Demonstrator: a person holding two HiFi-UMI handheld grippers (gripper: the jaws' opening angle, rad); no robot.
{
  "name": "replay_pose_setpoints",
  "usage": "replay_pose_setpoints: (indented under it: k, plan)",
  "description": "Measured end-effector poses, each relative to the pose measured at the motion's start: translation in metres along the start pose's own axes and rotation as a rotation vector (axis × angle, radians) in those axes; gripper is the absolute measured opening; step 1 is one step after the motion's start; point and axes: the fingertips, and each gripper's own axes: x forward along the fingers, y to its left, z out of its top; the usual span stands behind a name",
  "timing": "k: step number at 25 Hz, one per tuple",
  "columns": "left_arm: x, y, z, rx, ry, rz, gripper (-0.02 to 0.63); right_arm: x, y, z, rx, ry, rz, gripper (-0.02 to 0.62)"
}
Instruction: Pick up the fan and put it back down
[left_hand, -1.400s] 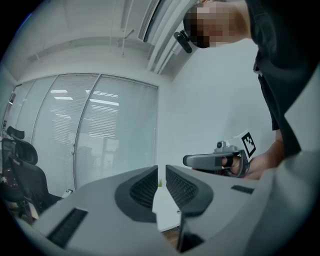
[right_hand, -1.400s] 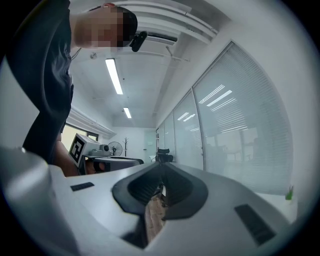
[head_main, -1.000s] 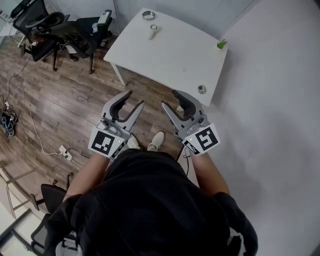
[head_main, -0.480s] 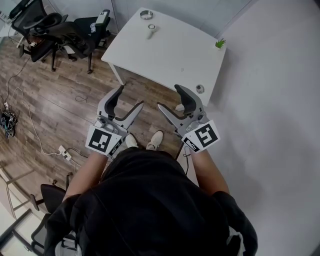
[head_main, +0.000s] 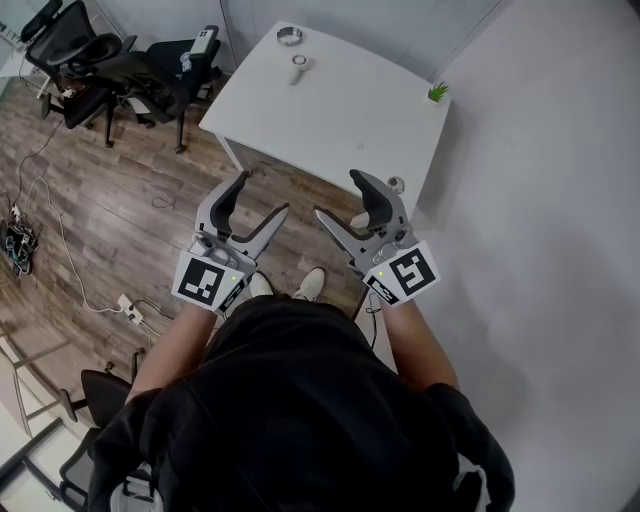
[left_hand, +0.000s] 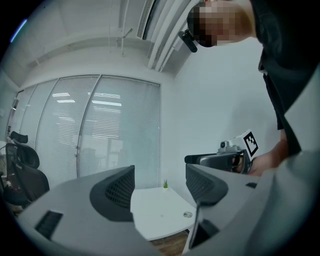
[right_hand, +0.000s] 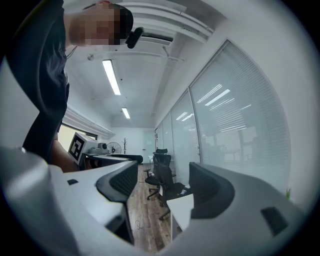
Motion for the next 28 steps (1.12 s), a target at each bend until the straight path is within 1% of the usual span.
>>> replay_pose_setpoints:
  k: [7,9,11,14,20,28]
  plan:
    - [0.018,-0.006,0.003,0.014,0.005,0.035,0.319,-0.004,-0.020,0.002,0.007,-0.015,0.032,0.318]
    - [0.021,-0.005,0.007,0.013,-0.005,0.051,0.319,-0.003,-0.024,0.002,0.010,-0.016,0.043,0.318]
    - [0.021,-0.002,0.010,0.010,-0.013,0.067,0.319,0.000,-0.026,0.002,0.012,-0.014,0.056,0.318]
    - [0.018,0.009,0.005,0.011,0.006,0.084,0.319,0.011,-0.027,0.000,0.018,-0.008,0.069,0.318]
    - [0.027,0.050,-0.009,0.000,0.009,0.070,0.319,0.051,-0.033,-0.015,0.016,0.007,0.066,0.318]
    - [0.040,0.131,-0.012,-0.022,0.009,-0.015,0.319,0.134,-0.043,-0.020,0.011,0.036,-0.006,0.316]
